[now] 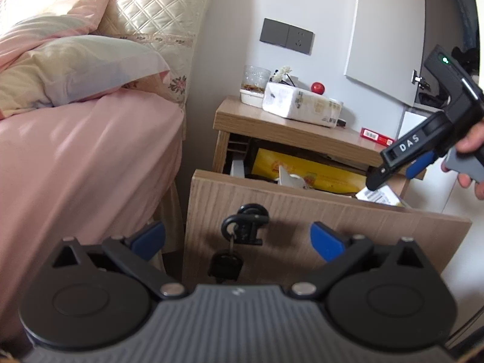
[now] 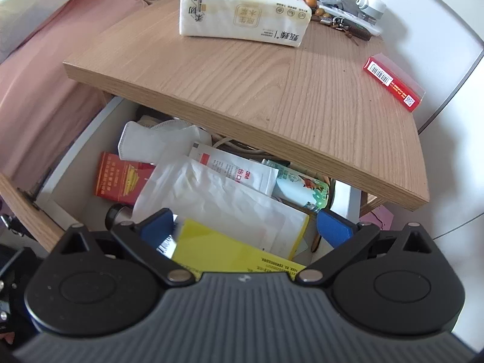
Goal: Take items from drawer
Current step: 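Grasp the yellow-and-white barcoded box with the right tool, then lift the box out of the drawer with the right tool while the left tool holds the drawer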
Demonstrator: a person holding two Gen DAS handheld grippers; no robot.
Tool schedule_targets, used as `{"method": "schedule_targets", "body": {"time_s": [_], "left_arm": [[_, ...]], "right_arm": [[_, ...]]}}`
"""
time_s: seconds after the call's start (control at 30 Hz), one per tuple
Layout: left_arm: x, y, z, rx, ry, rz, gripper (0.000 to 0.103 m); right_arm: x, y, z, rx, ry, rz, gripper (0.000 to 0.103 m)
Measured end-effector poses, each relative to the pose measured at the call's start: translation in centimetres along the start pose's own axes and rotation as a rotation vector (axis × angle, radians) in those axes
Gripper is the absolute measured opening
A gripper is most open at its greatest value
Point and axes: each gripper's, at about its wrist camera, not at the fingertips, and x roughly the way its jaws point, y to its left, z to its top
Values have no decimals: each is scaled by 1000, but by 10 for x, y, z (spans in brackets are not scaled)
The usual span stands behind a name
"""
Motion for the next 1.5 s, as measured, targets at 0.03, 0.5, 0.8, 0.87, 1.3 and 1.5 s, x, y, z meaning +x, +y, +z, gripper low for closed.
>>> {"method": "schedule_targets", "body": {"time_s": [0.03,0.5,0.8,0.87,1.3,1.5], "left_arm": [[-1,-1,0,3,-2,0,103],[-9,-27,-8,80,3,50,103],[-14,-45,-28,114,73,41,103],[-13,-51,-35,131,95,31,103],[7,-68,-76,153,248,-17,103],[16,-64,-88,145,297,-15,103]], "right_arm": [[-4,-2,-1,6,-7,-3,103],[-44,-43,-27,105,-132,-15,103],[-56,-73,-50,195,-212,-2,103],[-57,-78,-54,213,-222,3,103],[-62,-103,-76,288,-276,12,103],[-61,-115,-84,323,-297,18,103]]}}
